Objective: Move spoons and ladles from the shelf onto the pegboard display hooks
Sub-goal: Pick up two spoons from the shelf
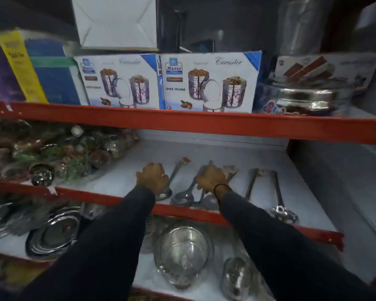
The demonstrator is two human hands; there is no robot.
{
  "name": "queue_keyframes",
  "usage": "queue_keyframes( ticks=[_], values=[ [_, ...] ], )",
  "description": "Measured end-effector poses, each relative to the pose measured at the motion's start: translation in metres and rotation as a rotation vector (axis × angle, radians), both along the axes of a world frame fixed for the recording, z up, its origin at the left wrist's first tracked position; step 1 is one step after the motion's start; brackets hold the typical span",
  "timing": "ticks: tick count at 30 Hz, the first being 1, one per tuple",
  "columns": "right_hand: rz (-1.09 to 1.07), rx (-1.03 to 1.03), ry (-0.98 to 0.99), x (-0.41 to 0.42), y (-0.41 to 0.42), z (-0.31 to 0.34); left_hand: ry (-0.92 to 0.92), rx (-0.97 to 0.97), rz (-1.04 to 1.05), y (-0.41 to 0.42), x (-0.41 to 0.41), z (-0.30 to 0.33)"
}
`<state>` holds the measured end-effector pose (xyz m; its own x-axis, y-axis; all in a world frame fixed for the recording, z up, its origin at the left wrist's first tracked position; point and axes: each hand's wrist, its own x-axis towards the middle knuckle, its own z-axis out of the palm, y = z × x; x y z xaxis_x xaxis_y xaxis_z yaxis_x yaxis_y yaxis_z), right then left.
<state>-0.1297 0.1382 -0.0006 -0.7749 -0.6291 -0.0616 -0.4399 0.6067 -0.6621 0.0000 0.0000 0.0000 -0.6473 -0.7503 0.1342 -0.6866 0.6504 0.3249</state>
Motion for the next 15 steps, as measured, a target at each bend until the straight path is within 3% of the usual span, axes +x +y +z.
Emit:
queue_keyframes(
  ticks=[8, 15],
  values=[
    [-0.035, 0.197, 0.012, -0.058, -0.071, -0.051, -0.081, 0.257, 0.097, -0.049, -0.081, -0.04],
    [-0.139, 0.147, -0.031, -0.077, -0.109, -0.064, -0.079, 0.389, 0.176, -0.067, -0.103, -0.066]
  ],
)
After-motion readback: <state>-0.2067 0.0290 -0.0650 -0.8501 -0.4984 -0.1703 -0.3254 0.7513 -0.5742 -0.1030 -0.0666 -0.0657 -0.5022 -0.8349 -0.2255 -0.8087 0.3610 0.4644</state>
